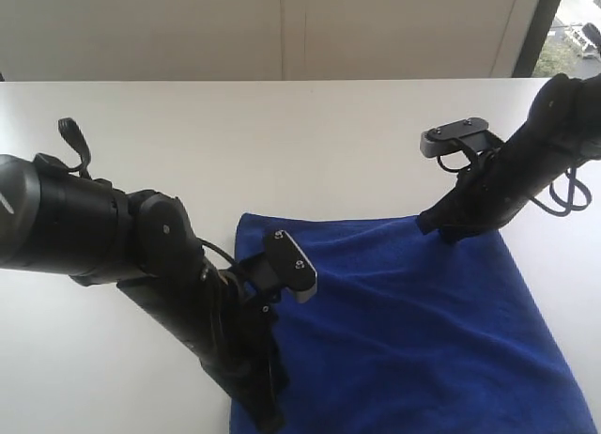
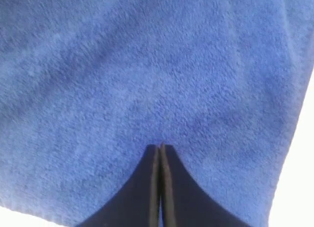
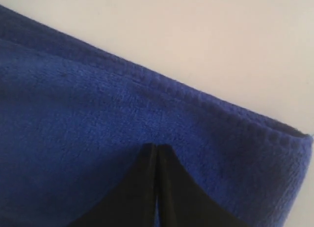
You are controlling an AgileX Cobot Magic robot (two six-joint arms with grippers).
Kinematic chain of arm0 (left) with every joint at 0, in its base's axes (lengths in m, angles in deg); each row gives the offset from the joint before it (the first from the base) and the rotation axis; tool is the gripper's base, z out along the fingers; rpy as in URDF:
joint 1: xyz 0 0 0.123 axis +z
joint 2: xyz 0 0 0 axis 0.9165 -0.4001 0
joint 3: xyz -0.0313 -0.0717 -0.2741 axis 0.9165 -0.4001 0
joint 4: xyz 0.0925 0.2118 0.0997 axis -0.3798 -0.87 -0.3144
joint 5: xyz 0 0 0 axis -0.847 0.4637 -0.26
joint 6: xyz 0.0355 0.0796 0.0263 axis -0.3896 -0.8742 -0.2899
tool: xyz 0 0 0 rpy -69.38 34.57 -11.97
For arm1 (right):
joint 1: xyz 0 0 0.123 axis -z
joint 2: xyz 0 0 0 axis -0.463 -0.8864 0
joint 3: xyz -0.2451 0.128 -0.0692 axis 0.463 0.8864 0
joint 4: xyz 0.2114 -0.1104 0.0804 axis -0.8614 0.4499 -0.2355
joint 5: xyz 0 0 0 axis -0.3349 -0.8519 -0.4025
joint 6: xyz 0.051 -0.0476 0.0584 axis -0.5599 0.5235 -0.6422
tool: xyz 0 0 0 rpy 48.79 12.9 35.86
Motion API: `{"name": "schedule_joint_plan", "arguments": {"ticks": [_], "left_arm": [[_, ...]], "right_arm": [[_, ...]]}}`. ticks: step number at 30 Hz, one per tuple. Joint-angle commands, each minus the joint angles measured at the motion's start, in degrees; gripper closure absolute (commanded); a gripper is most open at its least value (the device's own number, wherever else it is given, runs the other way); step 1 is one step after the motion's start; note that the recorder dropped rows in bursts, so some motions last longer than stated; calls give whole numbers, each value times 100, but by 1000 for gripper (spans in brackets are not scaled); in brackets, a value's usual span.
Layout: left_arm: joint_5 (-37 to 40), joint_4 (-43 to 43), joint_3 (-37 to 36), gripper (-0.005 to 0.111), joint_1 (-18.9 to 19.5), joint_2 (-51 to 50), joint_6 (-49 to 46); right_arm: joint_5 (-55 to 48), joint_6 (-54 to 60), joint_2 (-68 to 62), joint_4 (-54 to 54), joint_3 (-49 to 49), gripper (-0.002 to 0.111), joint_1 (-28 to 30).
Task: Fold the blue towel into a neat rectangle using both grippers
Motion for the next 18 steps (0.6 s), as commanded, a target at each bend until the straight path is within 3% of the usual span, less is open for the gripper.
{"name": "schedule_joint_plan", "arguments": {"ticks": [1,18], "left_arm": [[158,23,-202,107,-34,-4,49],[181,44,-465,107,-34,-4,49]], "right_arm": [[123,56,-46,1,-18,108,36],[288,-58,-70,347,-18,108,36]]}}
